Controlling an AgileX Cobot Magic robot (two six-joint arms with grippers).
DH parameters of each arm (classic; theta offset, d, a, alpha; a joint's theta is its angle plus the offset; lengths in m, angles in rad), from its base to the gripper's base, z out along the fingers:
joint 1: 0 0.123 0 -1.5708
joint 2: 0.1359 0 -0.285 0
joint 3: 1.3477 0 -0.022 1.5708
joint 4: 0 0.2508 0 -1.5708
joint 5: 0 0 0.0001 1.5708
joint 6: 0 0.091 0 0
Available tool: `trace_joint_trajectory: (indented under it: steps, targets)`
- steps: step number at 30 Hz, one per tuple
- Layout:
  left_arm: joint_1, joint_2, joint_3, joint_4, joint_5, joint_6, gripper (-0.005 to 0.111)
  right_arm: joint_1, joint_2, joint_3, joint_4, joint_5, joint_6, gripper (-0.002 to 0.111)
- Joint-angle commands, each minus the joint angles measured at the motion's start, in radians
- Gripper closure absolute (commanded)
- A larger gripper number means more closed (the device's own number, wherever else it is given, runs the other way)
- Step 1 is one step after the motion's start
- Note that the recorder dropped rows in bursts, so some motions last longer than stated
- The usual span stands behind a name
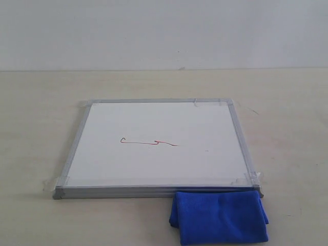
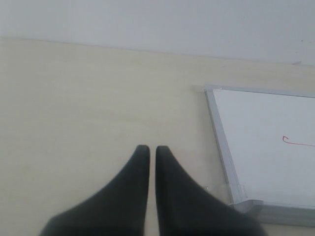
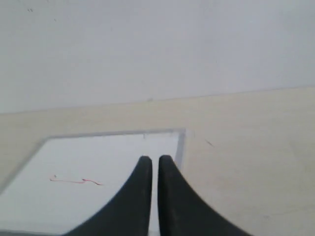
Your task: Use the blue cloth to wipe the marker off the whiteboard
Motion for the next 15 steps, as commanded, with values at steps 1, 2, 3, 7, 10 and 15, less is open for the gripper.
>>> trace_joint_trajectory:
  steps: [1, 2, 3, 7, 10, 15]
  targets:
    - [0.001, -0.004, -0.003, -0.007, -0.007, 0.004, 0.102, -0.008, -0.002, -0.083, 0.036, 0.038, 0.014, 0.107]
    - [0.001, -0.004, -0.003, -0.007, -0.007, 0.004, 0.102, -0.008, -0.002, -0.097, 0.036, 0.049, 0.014, 0.107]
    - [0.001, -0.004, -0.003, -0.007, -0.007, 0.004, 0.102, -0.008, -0.002, -0.105, 0.036, 0.051, 0.014, 0.107]
    - [0.001, -0.004, -0.003, -0.007, -0.007, 0.004, 0.102, -0.008, -0.002, -0.118, 0.112, 0.013, 0.060, 0.107]
    - [0.001, -0.004, -0.003, -0.007, -0.007, 0.004, 0.102, -0.008, -0.002, -0.118, 0.186, -0.006, 0.094, 0.107]
    - [0.001, -0.004, -0.003, -0.007, -0.007, 0.004, 0.102, -0.008, -0.002, -0.118, 0.271, -0.021, 0.094, 0.107]
